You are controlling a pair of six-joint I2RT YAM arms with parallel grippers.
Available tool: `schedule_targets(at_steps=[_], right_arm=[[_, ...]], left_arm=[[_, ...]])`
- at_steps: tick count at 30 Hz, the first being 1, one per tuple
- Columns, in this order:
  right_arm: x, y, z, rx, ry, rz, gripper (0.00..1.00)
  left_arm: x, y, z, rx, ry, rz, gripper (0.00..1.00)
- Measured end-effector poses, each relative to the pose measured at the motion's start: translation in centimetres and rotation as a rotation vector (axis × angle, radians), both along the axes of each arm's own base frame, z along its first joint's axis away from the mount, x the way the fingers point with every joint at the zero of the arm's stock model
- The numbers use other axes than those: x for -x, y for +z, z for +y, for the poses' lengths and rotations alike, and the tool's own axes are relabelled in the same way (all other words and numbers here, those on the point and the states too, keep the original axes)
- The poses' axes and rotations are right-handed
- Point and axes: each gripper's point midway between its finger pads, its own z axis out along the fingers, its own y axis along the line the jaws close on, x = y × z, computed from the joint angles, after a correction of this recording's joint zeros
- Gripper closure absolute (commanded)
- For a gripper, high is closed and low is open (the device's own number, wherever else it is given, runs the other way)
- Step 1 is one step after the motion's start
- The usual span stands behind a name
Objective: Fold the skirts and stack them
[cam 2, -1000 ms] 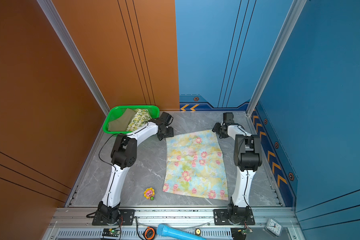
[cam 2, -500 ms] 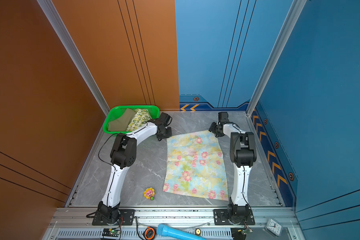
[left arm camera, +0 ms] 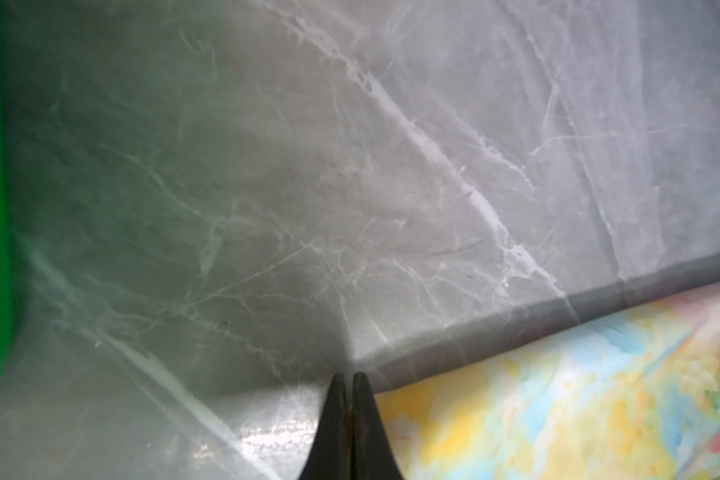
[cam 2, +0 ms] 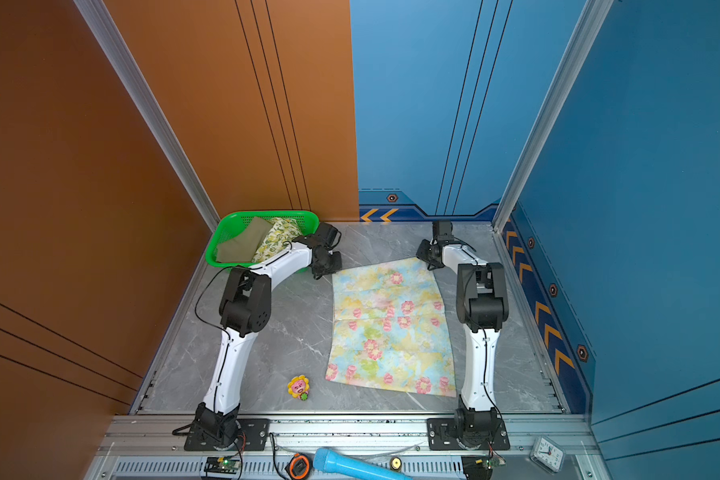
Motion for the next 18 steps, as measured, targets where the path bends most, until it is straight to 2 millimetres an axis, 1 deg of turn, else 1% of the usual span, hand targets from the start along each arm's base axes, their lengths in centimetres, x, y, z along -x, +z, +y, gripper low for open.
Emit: schedule_targets(at_steps=[3,5,7,10,13,16,18], right_arm=[[-1.2,0.7,-0.2,0.003,-0.005,-0.037,0.62],[-1.5,0.7,-0.2,0.003,-0.007,-0.045,0.63],[-1.7,0.4,-0.2,0.003,-0.007,-0.043,0.62],[-1.8,-0.4,-0.3,0.002,-0.010,-0.032,0.57],[-1.7,-1.1,-0.4,-0.001,-0.016,-0.017,0.51],[-1.8,-1.1,-0.8,0.013,-0.031,-0.015,0.48],[-1.9,-0.9,-1.1,0.021,-0.041,-0.017,0.48]], left_arm=[[-0.5,0.8,-0.3,0.016,-0.002,-0.018,1.00],[-0.7,1.0,-0.4,0.023,-0.003,-0.024,1.00],[-0.7,0.8,-0.4,0.022,-0.003,-0.021,1.00],[-0.6,0.1,-0.4,0.018,-0.004,-0.008,1.00],[-0.6,-0.5,-0.4,0.014,-0.004,0.002,1.00],[-0.6,-0.6,-0.4,0.014,-0.004,0.002,1.00],[-0.6,-0.6,-0.4,0.014,-0.004,0.002,1.00]])
